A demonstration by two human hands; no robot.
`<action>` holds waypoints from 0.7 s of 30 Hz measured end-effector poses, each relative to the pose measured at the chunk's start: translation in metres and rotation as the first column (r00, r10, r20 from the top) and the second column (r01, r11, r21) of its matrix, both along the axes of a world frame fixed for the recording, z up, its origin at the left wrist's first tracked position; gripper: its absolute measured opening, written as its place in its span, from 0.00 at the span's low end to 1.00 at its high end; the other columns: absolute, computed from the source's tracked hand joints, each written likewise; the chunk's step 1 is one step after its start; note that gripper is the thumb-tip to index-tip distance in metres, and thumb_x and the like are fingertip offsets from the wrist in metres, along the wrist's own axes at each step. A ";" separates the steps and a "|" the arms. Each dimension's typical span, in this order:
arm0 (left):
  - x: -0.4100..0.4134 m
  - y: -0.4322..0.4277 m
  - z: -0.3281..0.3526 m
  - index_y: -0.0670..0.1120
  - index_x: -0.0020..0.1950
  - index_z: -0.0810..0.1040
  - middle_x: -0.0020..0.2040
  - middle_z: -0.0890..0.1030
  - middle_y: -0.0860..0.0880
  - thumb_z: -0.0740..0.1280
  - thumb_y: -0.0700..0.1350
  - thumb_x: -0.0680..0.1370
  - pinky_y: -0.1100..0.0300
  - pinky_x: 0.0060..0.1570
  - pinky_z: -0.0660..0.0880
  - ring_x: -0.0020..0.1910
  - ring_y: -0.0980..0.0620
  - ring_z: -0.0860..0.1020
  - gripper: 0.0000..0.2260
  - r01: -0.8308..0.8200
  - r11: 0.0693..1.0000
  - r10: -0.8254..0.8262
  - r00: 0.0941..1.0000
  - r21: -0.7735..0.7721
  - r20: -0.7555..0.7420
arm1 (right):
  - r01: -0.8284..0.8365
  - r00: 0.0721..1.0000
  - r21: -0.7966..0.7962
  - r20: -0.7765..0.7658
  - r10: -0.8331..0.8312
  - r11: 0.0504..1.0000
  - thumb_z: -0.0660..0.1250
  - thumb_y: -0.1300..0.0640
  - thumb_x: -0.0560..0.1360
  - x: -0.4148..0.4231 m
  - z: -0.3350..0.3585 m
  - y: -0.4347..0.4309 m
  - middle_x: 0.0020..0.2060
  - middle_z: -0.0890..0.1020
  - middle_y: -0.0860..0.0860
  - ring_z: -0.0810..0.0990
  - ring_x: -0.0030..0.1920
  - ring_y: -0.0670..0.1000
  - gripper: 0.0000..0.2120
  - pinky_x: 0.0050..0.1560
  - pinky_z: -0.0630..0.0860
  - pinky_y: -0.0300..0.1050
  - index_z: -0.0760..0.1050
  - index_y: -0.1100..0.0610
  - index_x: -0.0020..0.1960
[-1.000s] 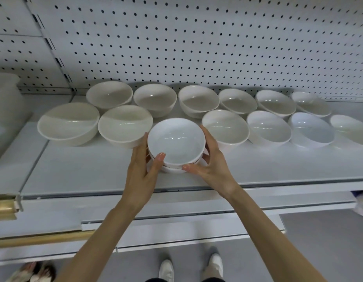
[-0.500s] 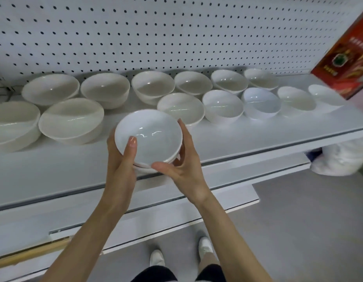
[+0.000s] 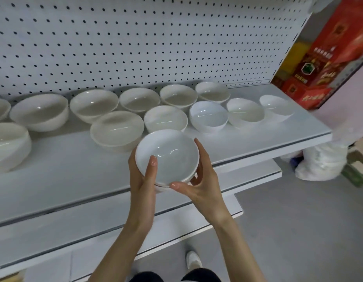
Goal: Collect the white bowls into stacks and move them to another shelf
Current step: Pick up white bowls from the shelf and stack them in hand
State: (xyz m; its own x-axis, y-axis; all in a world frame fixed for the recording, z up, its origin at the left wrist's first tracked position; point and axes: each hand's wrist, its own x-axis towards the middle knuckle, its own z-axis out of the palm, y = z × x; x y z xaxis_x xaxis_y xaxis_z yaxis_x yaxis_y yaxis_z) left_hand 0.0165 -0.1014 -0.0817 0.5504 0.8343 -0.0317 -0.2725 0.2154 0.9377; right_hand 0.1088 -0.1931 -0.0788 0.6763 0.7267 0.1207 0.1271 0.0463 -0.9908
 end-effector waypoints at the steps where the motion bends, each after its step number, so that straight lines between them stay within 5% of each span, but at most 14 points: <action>1: 0.010 -0.005 -0.002 0.57 0.68 0.69 0.63 0.78 0.53 0.67 0.63 0.67 0.50 0.53 0.78 0.62 0.51 0.77 0.31 -0.016 1.000 0.016 1.000 -0.014 0.003 | -0.012 1.000 -0.010 0.002 0.012 1.000 0.78 0.50 0.58 0.010 -0.001 -0.004 0.61 0.74 0.32 0.74 0.64 0.41 0.46 0.61 0.77 0.47 0.61 0.42 0.71; 7: 0.057 -0.027 -0.011 0.57 0.68 0.69 0.63 0.77 0.54 0.65 0.65 0.66 0.57 0.52 0.78 0.61 0.52 0.77 0.32 -0.127 0.991 0.126 0.992 -0.029 -0.026 | -0.108 0.994 -0.019 -0.008 0.107 0.994 0.79 0.50 0.57 0.065 -0.013 -0.017 0.63 0.73 0.34 0.73 0.64 0.43 0.47 0.60 0.77 0.47 0.60 0.41 0.71; 13: 0.083 -0.039 -0.015 0.61 0.67 0.69 0.64 0.77 0.55 0.63 0.65 0.69 0.47 0.63 0.74 0.64 0.51 0.75 0.27 -0.269 0.963 0.269 0.963 0.023 -0.020 | -0.271 0.957 0.060 -0.094 0.276 0.961 0.78 0.55 0.58 0.100 -0.016 -0.013 0.62 0.74 0.35 0.74 0.63 0.40 0.47 0.52 0.79 0.41 0.61 0.46 0.72; 18: 0.095 -0.044 -0.014 0.65 0.63 0.70 0.60 0.78 0.61 0.60 0.62 0.74 0.55 0.58 0.76 0.60 0.58 0.76 0.18 -0.408 0.912 0.410 0.909 0.043 -0.066 | -0.362 0.921 0.083 -0.123 0.370 0.928 0.79 0.54 0.59 0.109 -0.018 -0.010 0.66 0.71 0.37 0.72 0.66 0.41 0.49 0.59 0.78 0.50 0.58 0.46 0.73; 21: 0.100 -0.046 -0.015 0.60 0.66 0.70 0.58 0.78 0.62 0.57 0.60 0.75 0.66 0.49 0.77 0.56 0.64 0.77 0.20 -0.487 0.868 0.495 0.864 0.094 -0.092 | -0.408 0.900 0.077 -0.130 0.415 0.910 0.78 0.51 0.60 0.113 -0.015 -0.012 0.65 0.71 0.34 0.72 0.65 0.38 0.48 0.57 0.78 0.43 0.57 0.48 0.74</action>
